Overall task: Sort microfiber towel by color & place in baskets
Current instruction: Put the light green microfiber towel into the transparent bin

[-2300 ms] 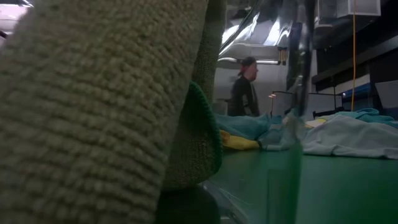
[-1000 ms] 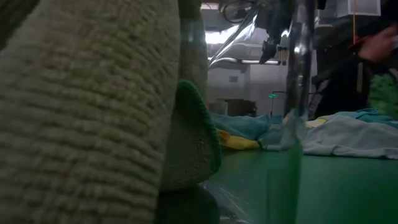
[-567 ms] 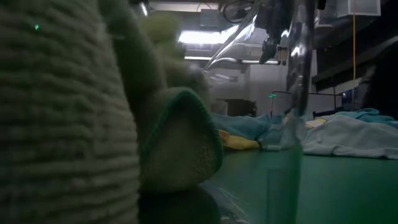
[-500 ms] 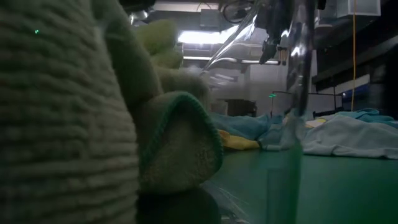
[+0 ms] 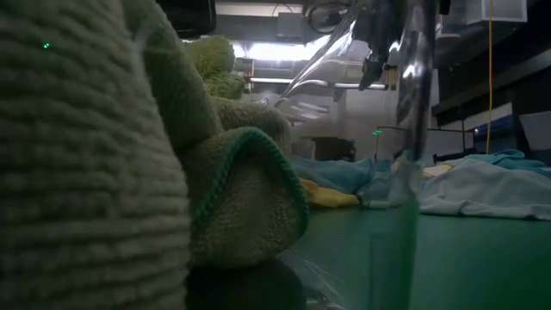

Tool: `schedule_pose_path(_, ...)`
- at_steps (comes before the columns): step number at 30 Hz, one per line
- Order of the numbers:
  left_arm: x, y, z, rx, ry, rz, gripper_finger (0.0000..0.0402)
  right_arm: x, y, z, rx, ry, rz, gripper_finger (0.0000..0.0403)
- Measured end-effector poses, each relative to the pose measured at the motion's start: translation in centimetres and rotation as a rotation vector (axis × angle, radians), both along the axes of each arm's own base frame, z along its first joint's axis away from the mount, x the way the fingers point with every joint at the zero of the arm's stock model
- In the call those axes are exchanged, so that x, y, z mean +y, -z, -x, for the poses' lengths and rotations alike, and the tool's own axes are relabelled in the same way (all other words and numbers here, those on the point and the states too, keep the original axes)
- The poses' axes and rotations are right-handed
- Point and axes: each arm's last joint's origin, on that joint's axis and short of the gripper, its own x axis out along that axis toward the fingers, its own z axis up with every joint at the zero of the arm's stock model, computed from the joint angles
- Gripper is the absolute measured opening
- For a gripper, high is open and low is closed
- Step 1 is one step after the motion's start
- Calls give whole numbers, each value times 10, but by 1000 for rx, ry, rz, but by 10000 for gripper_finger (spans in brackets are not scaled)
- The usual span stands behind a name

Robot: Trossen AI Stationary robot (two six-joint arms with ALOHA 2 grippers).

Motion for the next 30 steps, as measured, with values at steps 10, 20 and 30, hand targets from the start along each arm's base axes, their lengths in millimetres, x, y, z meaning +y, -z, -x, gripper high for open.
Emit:
schedule_pose_path(10, -1, 0, 1, 26, 11, 49, 115, -4, 51, -6, -19, -29, 17, 188)
schedule_pose_path(20, 0, -5, 0, 45, 33, 107, 115, -4, 106, -6, -76, -42, 84, 188)
schedule_pose_path(30, 3, -36, 6, -43, 54, 141, 115, 0, 137, 2, -50, -22, 109, 188)
